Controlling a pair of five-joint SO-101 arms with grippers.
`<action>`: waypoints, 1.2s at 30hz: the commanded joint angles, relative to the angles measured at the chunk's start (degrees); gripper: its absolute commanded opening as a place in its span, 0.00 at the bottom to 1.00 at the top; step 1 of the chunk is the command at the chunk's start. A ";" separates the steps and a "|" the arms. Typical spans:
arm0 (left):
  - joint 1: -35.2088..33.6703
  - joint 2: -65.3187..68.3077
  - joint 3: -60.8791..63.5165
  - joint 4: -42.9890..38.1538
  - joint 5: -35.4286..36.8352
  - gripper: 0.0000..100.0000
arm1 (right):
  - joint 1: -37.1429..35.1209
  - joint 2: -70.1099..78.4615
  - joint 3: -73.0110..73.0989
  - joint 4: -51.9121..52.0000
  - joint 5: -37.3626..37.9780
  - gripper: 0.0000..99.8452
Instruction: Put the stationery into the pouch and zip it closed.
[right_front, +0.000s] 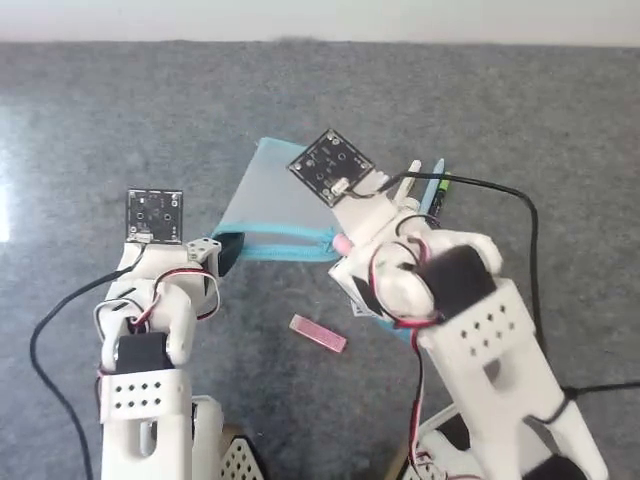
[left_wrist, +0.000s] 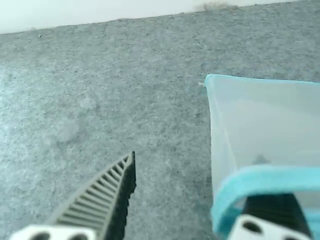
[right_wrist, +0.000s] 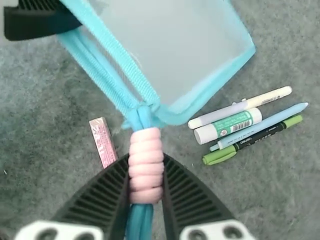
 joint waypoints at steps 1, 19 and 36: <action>-0.62 0.79 -0.40 -1.76 0.26 0.32 | -0.40 -3.38 -0.62 1.54 1.32 0.01; 0.53 0.35 1.27 -2.99 3.60 0.01 | -0.31 -3.38 3.52 1.27 2.64 0.18; -6.24 0.70 -1.01 2.11 9.58 0.01 | -12.62 -8.48 19.52 -2.42 6.77 0.24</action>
